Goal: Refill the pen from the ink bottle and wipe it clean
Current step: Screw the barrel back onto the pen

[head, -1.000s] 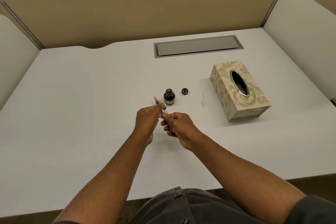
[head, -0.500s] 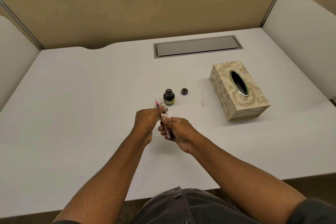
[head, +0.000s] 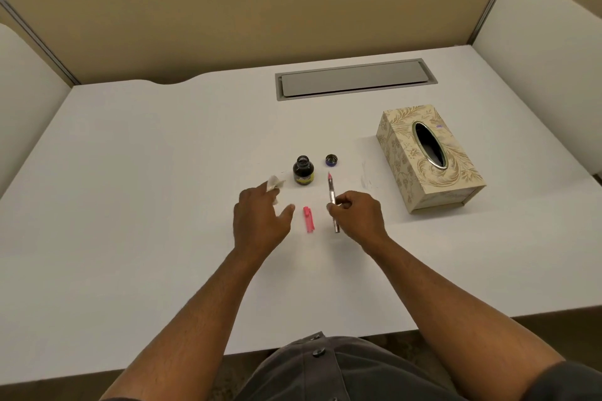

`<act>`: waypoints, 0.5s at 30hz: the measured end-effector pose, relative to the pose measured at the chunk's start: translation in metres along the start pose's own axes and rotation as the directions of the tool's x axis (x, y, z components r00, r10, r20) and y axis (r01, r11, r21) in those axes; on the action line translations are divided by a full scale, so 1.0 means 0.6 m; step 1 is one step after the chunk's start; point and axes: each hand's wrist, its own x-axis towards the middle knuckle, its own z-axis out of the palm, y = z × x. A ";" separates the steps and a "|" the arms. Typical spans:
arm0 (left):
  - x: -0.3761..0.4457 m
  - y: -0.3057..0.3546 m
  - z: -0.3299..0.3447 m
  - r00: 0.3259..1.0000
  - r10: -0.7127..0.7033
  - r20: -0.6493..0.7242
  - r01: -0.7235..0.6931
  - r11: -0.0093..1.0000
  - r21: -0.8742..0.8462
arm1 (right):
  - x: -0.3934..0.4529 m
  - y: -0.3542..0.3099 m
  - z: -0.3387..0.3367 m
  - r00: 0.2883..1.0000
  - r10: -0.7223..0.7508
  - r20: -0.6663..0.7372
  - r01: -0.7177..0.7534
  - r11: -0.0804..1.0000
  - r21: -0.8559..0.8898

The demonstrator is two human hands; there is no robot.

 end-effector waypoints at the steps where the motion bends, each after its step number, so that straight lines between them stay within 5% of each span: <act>1: -0.003 -0.010 0.004 0.997 0.070 0.044 -0.076 0.985 0.157 | 0.003 0.008 0.002 1.000 -0.003 -0.017 0.002 0.998 -0.062; 3: -0.008 -0.028 0.013 0.976 0.125 0.181 -0.185 0.910 0.372 | 0.008 0.025 0.008 0.999 0.003 -0.032 -0.008 0.989 -0.150; 7: -0.020 -0.038 0.023 0.944 0.142 0.298 -0.286 0.804 0.521 | 0.011 0.043 0.016 1.000 0.005 -0.024 -0.011 0.967 -0.253; 15: -0.014 -0.046 0.038 0.913 0.054 0.405 -0.300 0.760 0.577 | 0.015 0.048 0.020 1.000 -0.018 0.008 0.019 0.931 -0.364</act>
